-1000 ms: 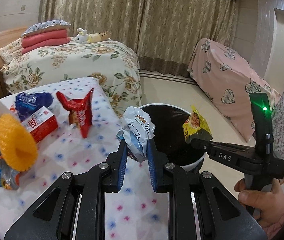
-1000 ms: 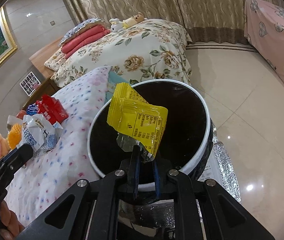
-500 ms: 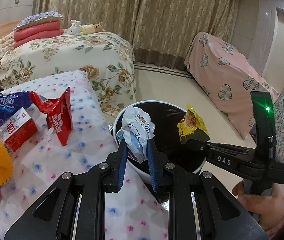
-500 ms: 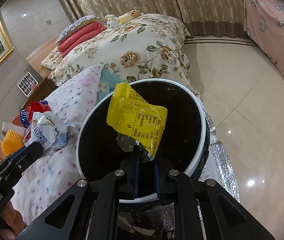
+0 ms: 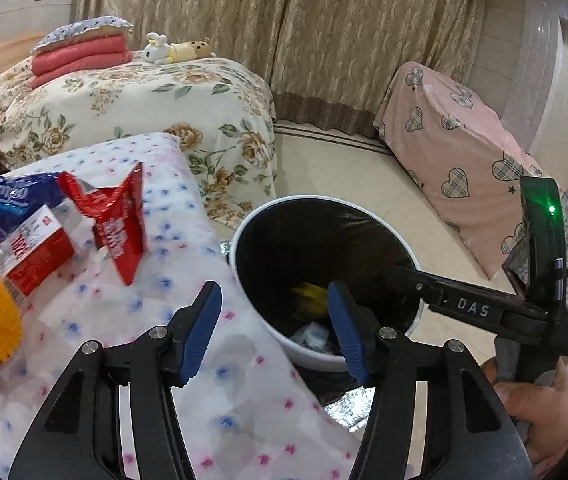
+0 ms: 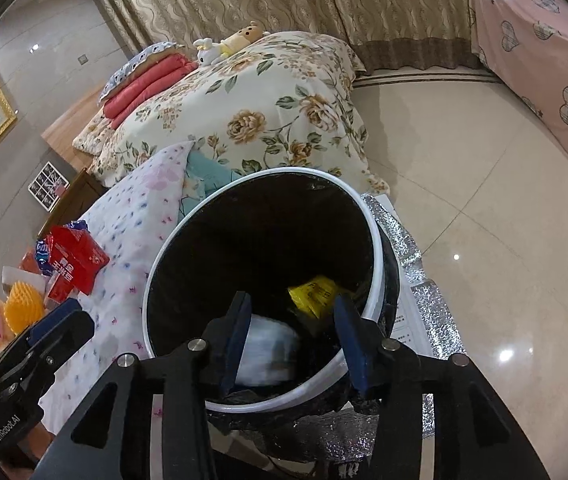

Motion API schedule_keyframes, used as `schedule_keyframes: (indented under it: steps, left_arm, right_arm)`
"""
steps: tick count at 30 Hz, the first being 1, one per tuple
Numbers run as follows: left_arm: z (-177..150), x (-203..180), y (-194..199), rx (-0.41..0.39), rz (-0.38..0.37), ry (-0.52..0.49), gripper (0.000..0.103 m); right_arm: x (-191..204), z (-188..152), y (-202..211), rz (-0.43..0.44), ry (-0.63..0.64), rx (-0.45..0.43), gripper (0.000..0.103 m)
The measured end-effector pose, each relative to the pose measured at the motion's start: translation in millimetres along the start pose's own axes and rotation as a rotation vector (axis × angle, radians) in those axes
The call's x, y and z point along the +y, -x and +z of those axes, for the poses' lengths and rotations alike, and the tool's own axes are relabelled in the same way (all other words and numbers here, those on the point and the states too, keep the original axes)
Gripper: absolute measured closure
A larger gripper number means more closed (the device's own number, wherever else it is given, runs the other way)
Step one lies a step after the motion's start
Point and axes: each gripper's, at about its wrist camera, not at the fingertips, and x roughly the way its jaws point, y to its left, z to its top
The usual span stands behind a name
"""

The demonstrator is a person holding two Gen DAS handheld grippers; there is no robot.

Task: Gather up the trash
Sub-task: 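Move both open tools back toward the trash on the bed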

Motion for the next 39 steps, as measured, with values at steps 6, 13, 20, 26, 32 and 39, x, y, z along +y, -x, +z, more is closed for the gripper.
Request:
schedule_keyframes:
  steps: [6,13,20,26,32,39]
  left_arm:
    - [-14.7,17.4,19.3,-0.014,0.022,0.035,0.042]
    - [-34.4,44.8,44.3,-0.031,0.071,0.082,0.038]
    - [-57.2,76.2,69.3,-0.041,0.126,0.146,0.037]
    - [-71.5,100.4,88.5,-0.055,0.17,0.201,0.037]
    - [-83.3,121.8,101.0,-0.061,0.206,0.256,0.037]
    - [-89.8,147.6,109.9,-0.063,0.248,0.315,0.037]
  right_arm:
    - [11.1,-5.0,5.5,0.029,0.004,-0.02,0.038]
    - [34.8,-13.8,5.0,0.077,0.024,-0.014,0.025]
    - [62.3,-25.7,3.8,0.12,0.052,-0.007,0.022]
    - [85.9,-37.2,1.6,0.153,0.084,0.008,0.021]
    - [107.0,-45.3,-1.6,0.171,0.118,0.018,0.021]
    - [127.6,-45.3,-13.2,0.193,0.15,0.032,0.021]
